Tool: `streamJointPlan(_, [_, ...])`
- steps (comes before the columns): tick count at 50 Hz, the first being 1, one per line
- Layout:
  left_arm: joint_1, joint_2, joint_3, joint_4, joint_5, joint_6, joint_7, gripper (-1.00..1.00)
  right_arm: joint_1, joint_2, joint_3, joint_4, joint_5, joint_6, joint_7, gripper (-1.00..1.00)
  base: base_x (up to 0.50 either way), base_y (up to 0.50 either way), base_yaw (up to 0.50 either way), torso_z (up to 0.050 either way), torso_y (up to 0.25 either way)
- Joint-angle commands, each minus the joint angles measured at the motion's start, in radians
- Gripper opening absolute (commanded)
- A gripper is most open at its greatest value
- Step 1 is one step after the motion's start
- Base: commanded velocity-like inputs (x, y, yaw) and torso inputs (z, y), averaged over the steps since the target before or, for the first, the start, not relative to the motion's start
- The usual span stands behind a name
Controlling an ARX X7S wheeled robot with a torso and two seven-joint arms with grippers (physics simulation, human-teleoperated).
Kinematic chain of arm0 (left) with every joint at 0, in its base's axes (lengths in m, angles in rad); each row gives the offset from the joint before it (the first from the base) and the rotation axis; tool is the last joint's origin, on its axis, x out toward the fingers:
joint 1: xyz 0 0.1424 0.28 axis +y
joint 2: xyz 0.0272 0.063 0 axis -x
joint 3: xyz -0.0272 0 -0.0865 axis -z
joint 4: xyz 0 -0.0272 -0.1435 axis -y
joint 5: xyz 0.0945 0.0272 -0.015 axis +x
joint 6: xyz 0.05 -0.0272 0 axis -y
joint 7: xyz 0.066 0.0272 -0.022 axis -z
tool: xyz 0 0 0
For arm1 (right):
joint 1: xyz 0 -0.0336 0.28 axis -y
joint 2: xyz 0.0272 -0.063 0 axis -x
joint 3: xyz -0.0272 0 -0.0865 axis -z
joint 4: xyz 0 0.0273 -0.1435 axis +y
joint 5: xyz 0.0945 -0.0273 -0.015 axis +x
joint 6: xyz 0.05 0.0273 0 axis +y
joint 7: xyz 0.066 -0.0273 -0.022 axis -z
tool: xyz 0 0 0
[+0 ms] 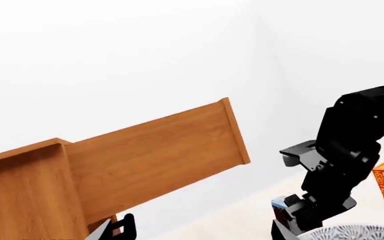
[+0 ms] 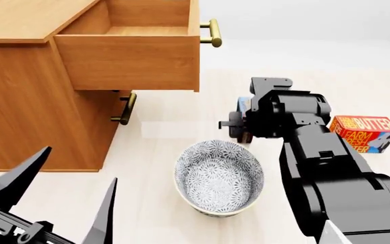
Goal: Put the chocolate pudding in the top drawer of the cabinet and close it.
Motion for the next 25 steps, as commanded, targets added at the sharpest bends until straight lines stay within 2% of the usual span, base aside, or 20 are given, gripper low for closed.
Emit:
streamJointPlan(1, [0.004, 0.001, -0.011, -0.007, 0.002, 0.004, -0.045, 1.0, 0.0, 0.0, 0.008, 0.0, -0.02, -0.048, 0.012, -1.0, 0.0, 0.0, 0.0, 0.0, 0.0])
streamJointPlan(20, [0.007, -0.007, -0.023, -0.014, 0.006, 0.01, -0.076, 1.0, 0.005, 0.0, 0.023, 0.0, -0.065, -0.083, 0.021, -1.0, 0.0, 0.0, 0.0, 0.0, 0.0])
streamJointPlan(25, [0.009, -0.012, -0.023, -0.018, 0.002, 0.031, -0.07, 1.0, 0.012, 0.001, 0.047, 0.0, -0.099, -0.093, 0.021, -1.0, 0.0, 0.0, 0.0, 0.042, 0.0])
